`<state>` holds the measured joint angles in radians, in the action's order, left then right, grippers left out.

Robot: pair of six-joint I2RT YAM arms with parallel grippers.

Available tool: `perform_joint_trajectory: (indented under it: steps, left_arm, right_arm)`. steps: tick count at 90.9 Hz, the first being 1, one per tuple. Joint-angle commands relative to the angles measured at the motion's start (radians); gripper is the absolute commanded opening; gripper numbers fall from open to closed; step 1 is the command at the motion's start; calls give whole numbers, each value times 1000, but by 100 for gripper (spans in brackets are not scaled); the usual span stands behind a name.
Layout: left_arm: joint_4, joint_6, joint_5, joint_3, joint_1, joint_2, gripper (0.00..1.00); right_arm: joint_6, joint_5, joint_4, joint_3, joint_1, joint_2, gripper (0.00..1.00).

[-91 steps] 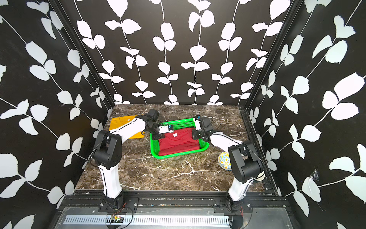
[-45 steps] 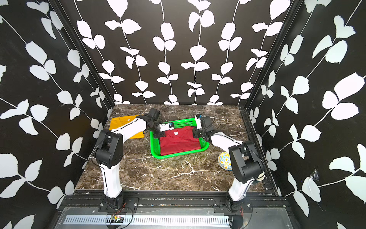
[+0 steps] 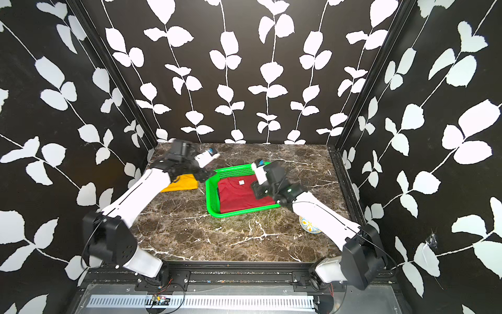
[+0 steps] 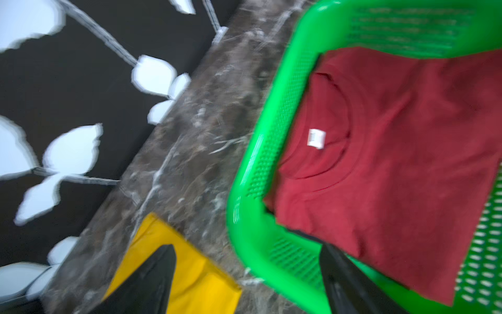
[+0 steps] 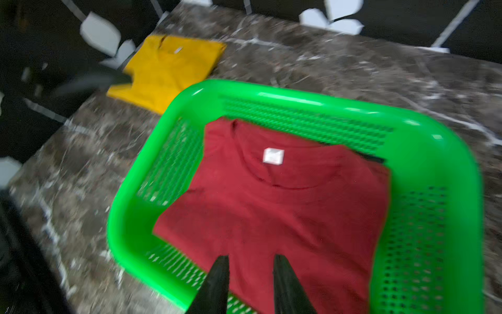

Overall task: Put the folded t-shirts into the basket
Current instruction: Move the bin to the center of the board, then move the T-shirt to the center of the board.

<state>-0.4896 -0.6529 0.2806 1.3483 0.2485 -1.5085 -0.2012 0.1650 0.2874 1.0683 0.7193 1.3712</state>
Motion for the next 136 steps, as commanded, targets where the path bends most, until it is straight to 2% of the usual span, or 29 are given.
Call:
perform_joint_trajectory:
  steps: [1, 11, 17, 28, 37, 42, 61, 74, 88, 101, 112, 116, 130, 136]
  left_arm:
    - [23, 77, 17, -73, -113, 28, 94]
    - [49, 74, 22, -96, -230, -5, 96]
    - [66, 53, 12, -92, -285, -73, 94]
    - [72, -6, -38, -48, -351, -229, 87]
    - [108, -34, -68, -14, -380, -328, 87]
    - [124, -50, -93, 8, -385, -368, 87]
    - [157, -141, -147, 77, -385, -493, 87]
    - [119, -181, -112, 82, -384, -551, 85]
    - [54, -218, -84, 39, -384, -545, 83]
    - [52, -284, -59, -89, -384, -473, 82]
    - [-29, -313, -20, -208, -385, -367, 82]
    - [-49, -329, -12, -262, -384, -325, 85]
    - [-75, -408, -36, -497, -386, -100, 84]
    - [-145, -432, -7, -557, -384, -4, 83]
  right_arm:
    - [142, 14, 94, -39, 136, -44, 33]
    - [319, -35, 77, -70, 255, -43, 36]
    - [394, -44, 73, -63, 283, 2, 36]
    - [433, -29, 146, 39, 290, 133, 35]
    - [432, -155, 124, 63, 287, 202, 34]
    - [417, -205, 98, 67, 263, 219, 34]
    - [294, -217, -48, 54, 104, 248, 33]
    - [270, -204, -131, 52, 57, 257, 33]
    - [232, -130, -141, 62, 63, 237, 33]
    - [250, -117, -120, 73, 143, 165, 34]
    - [294, -124, -89, 101, 231, 146, 34]
    - [297, -129, -90, 102, 256, 142, 34]
    - [286, -127, -129, 58, 320, 143, 34]
    - [280, -130, -146, 43, 348, 157, 34]
